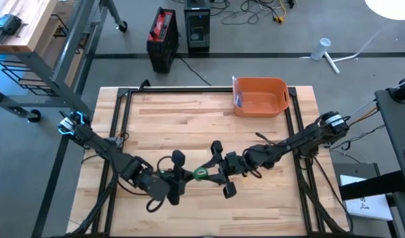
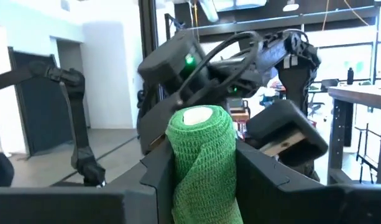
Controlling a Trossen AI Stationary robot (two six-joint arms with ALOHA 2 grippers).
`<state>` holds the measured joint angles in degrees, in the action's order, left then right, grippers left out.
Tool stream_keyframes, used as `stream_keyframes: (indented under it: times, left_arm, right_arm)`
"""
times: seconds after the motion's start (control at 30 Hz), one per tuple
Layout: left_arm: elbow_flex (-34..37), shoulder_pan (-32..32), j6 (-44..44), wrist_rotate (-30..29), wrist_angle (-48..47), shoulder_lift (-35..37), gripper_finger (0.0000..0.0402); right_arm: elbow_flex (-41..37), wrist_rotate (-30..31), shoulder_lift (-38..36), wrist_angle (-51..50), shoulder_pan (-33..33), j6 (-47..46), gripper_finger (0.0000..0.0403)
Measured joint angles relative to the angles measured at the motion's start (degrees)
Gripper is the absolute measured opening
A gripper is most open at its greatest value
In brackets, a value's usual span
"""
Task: Roll bandage
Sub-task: Put the rolled green bandage inside the transparent zip bag
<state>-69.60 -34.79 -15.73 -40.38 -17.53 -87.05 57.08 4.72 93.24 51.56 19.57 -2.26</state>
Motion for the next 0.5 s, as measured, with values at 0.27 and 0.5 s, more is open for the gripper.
stream_keyframes:
  times: [0.27,0.5]
  left_arm:
    - [0.0,-1.1,-9.0,-4.9,1.0,0.0,0.0000]
    - [0.0,-1.1,-17.4,-7.1,1.9,0.0,0.0000]
  right_arm:
    - [0.0,0.2,-0.1,7.9,0.7,-4.4,0.0119]
    - [-0.5,5.0,0.5,8.5,0.6,-8.6,0.0123]
